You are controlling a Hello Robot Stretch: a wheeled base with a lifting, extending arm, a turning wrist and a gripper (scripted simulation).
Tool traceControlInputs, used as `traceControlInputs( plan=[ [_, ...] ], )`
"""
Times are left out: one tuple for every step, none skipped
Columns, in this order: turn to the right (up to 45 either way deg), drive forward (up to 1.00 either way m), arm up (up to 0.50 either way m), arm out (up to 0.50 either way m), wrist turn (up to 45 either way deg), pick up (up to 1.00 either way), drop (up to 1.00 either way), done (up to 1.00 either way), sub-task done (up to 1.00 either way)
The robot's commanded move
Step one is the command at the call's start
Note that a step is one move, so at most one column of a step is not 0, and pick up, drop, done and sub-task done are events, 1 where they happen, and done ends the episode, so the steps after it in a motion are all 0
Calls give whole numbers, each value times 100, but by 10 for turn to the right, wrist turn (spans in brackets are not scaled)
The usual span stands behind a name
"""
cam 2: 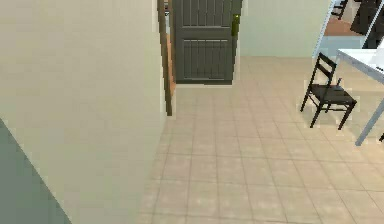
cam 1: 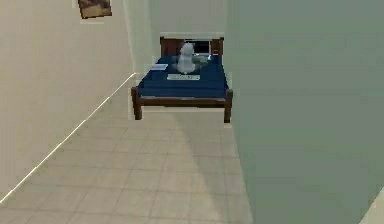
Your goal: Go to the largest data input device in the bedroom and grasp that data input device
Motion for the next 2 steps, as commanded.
traceControlInputs(
  plan=[
    [30, 0, 0, 0, 0, 0, 0, 0, 0],
    [0, 100, 0, 0, 0, 0, 0, 0, 0]
  ],
)
